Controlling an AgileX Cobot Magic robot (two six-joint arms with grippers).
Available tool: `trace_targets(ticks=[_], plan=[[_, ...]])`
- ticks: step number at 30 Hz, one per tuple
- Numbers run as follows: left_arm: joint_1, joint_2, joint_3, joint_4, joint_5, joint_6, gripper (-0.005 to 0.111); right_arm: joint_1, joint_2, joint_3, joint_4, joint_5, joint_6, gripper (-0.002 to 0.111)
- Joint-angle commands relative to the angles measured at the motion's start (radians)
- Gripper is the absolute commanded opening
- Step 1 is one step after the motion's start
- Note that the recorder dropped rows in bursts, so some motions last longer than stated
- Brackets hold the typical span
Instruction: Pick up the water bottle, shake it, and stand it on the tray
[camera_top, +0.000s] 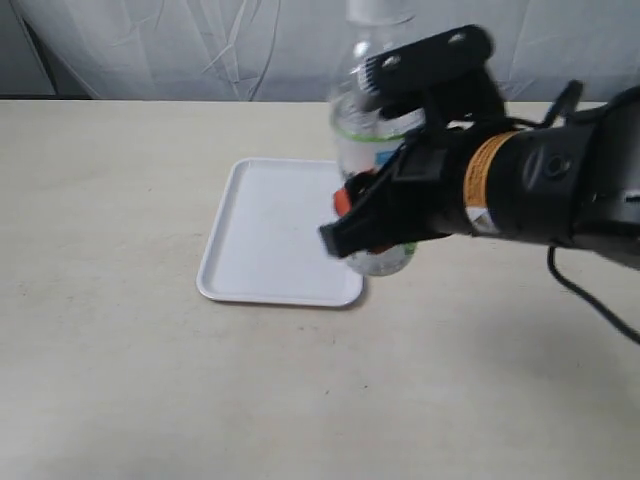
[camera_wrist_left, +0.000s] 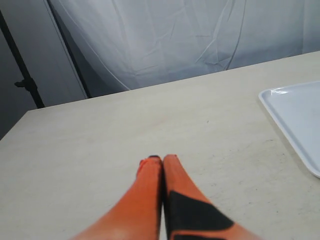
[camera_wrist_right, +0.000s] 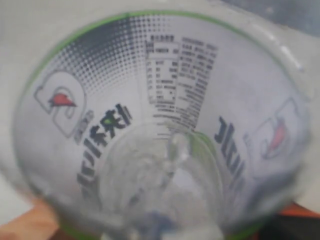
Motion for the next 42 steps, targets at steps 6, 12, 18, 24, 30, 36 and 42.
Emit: trace_targets(ticks=[6,12,18,24,30,36,42], plan=[[0.000,-0.005,0.004,-0.005,0.002,-0.002,0.000,0.011,0.033,-0.033,-0.043,-0.019,0.032,-0.001],[0.000,-0.005,0.004,-0.005,0.002,-0.002,0.000,0.000,-0.073,-0.128,-0.056,-0.065,0.104,-0.001],[0.000,-0.005,0.004,-0.005,0.002,-0.002,0.000,0.018,0.034,0.054,0.002,-0.093,0.104,-0.001],[0.000,-0.005,0.004,-0.005,0.002,-0.004,0.000,0.018,-0.128,-0.107,-0.053,-0.043,0.104,-0.001],[0.000,-0.005,0.004,-0.005,0.002,-0.004,0.000,0.018,0.010,0.078,0.076,-0.053,0.104,-0.001],[0.000,-0.005,0.004,-0.005,0.002,-0.001,0.000,0.018,-0.087,-0.007,0.000,-0.035,0.104,-0.001],[0.000,-0.005,0.004,-0.005,0.002,-0.003,0.000,0.018,-0.083,0.000,0.051,-0.047,0.104,-0.001]])
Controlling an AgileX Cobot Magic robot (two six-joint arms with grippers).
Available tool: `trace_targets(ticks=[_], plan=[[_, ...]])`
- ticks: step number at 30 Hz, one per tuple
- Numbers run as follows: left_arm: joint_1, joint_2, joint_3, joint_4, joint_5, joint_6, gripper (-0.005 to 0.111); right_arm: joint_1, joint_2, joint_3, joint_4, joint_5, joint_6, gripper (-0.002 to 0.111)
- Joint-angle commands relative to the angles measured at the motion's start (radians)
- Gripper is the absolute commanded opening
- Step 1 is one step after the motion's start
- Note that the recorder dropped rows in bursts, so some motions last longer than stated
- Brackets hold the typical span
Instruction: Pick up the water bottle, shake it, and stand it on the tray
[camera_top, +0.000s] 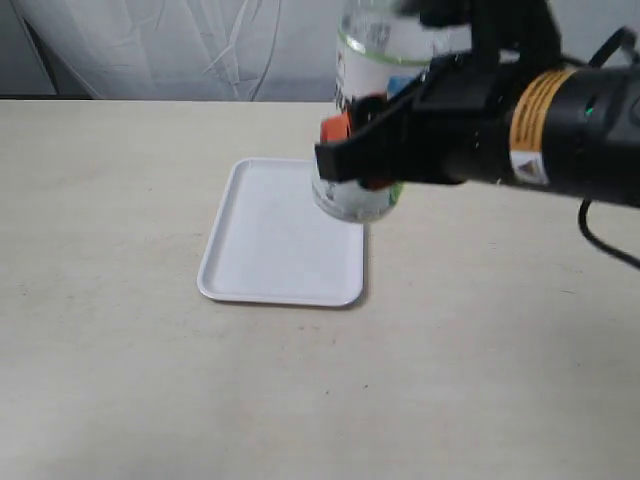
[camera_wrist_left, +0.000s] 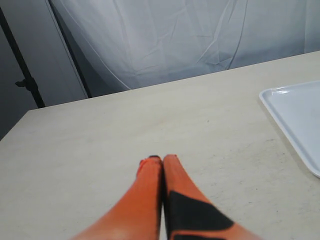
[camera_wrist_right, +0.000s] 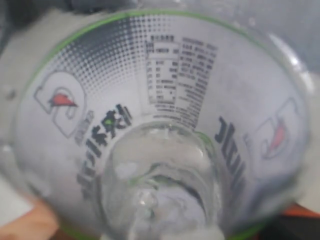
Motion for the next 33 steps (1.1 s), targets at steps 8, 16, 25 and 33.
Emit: trace_targets(ticks=[8,16,25,33], plan=[[0.000,-0.005,0.004,-0.005,0.002,-0.003,0.000,-0.001,0.111,0.080,0.074,-0.088,-0.004,-0.001],[0.000,-0.005,0.004,-0.005,0.002,-0.003,0.000,0.011,0.149,0.090,0.076,-0.065,-0.004,-0.001],[0.000,-0.005,0.004,-0.005,0.002,-0.003,0.000,0.032,0.106,0.102,-0.018,-0.279,-0.072,-0.001],[0.000,-0.005,0.004,-0.005,0.002,-0.003,0.000,-0.106,0.121,0.018,-0.065,0.032,0.092,-0.001]])
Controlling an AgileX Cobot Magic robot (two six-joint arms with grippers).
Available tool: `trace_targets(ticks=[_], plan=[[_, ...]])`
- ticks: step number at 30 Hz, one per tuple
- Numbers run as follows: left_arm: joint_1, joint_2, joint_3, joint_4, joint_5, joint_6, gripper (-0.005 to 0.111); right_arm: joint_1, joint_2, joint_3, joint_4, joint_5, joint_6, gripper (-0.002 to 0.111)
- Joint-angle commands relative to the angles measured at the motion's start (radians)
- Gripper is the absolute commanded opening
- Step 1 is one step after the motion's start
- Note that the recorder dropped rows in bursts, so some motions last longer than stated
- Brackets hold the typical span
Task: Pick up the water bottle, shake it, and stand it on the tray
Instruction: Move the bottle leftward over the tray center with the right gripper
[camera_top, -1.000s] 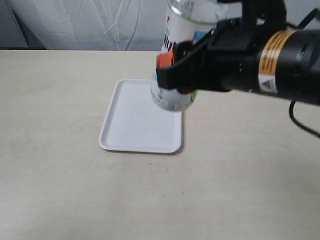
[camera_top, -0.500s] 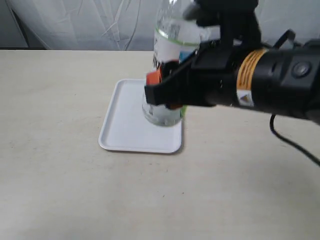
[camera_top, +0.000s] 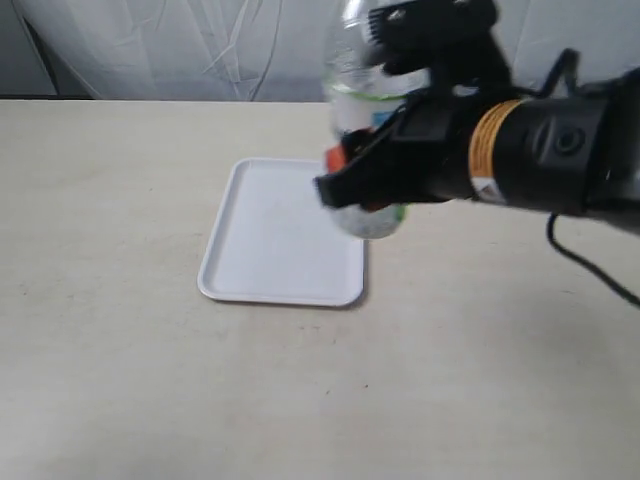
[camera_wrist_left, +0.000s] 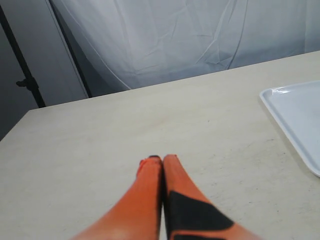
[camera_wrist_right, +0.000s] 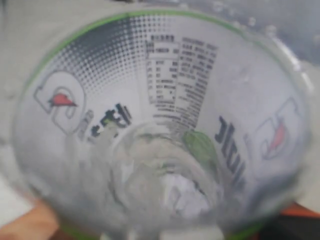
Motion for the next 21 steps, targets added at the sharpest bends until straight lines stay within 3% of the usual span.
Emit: trace_targets(ticks=[1,4,6,9,10,12,14,16,18,19,21], plan=[[0.000,-0.005,0.004,-0.005,0.002,-0.003,0.000,-0.005,0.006,0.016,0.148,-0.053,-0.090,-0.001],[0.000,-0.005,0.004,-0.005,0.002,-0.003,0.000,0.121,0.001,0.027,0.237,-0.074,-0.453,-0.001],[0.000,-0.005,0.004,-0.005,0.002,-0.003,0.000,0.084,0.011,0.000,0.170,0.029,-0.305,-0.001],[0.000,-0.005,0.004,-0.005,0.002,-0.003,0.000,-0.003,0.029,-0.009,0.037,0.098,0.127,-0.001],[0.000,-0.005,0.004,-0.005,0.002,-0.003,0.000,0.005,0.030,0.000,0.060,0.037,0.118,-0.001],[0.000,-0.005,0.004,-0.005,0.002,-0.003,0.000,0.070,0.028,0.019,0.130,-0.110,-0.101,-0.001],[0.000,-0.005,0.004,-0.005,0.002,-0.003,0.000,0.148,0.020,0.016,0.128,-0.093,-0.293,-0.001],[0.000,-0.005,0.004,-0.005,0.002,-0.003,0.000,0.112,0.023,-0.022,0.048,0.064,-0.179,-0.001],[0.000,-0.005,0.004,-0.007,0.002,-0.003,0.000,0.044,0.030,-0.034,-0.048,0.171,0.116,-0.001],[0.000,-0.005,0.004,-0.007,0.002,-0.003,0.000,0.022,0.030,-0.034,-0.051,0.158,0.211,-0.001],[0.000,-0.005,0.004,-0.007,0.002,-0.003,0.000,0.040,0.026,-0.012,0.011,-0.006,0.101,-0.001]])
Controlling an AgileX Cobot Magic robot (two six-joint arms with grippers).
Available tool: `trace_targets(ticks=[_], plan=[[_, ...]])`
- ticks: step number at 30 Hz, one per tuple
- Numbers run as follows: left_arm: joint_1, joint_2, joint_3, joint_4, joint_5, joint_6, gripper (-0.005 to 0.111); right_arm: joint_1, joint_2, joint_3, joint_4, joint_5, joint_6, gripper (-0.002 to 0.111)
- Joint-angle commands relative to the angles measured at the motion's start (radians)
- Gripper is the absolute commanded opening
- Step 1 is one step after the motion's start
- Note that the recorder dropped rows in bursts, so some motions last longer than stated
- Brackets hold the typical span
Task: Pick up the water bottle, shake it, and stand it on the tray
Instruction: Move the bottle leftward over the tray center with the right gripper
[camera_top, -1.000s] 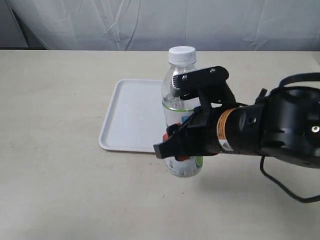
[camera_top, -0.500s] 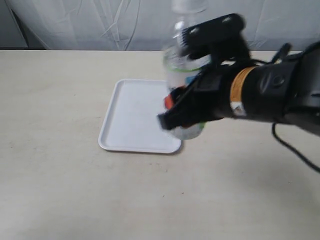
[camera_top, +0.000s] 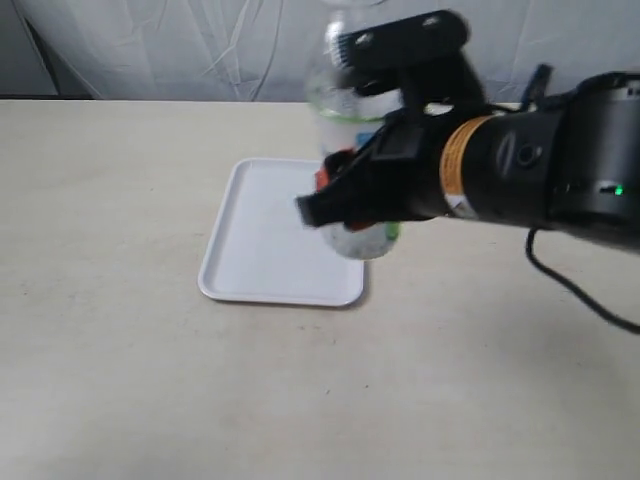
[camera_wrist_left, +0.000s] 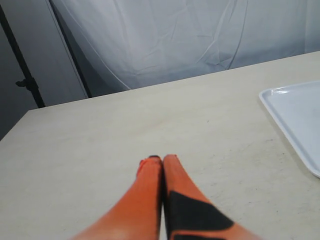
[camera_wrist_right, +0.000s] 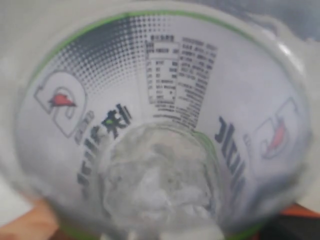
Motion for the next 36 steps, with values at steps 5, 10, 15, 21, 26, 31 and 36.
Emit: trace_targets(ticks=[5,10,15,21,26,31,36], plan=[[0.000,-0.005,0.004,-0.005,0.002,-0.003,0.000,0.040,-0.016,0.023,0.065,-0.138,-0.312,-0.001],[0.000,-0.005,0.004,-0.005,0.002,-0.003,0.000,-0.082,0.014,-0.006,0.059,0.046,0.017,-0.001],[0.000,-0.005,0.004,-0.005,0.002,-0.003,0.000,0.032,0.013,0.001,0.277,-0.051,-0.539,-0.001],[0.000,-0.005,0.004,-0.005,0.002,-0.003,0.000,-0.042,0.029,-0.014,0.203,-0.040,-0.160,-0.001],[0.000,-0.005,0.004,-0.005,0.002,-0.003,0.000,0.058,-0.073,-0.076,0.301,-0.069,-0.438,-0.001],[0.000,-0.005,0.004,-0.005,0.002,-0.003,0.000,0.058,-0.098,-0.089,0.291,-0.060,-0.433,-0.001],[0.000,-0.005,0.004,-0.005,0.002,-0.003,0.000,0.046,0.041,0.033,0.269,-0.185,-0.431,-0.001]])
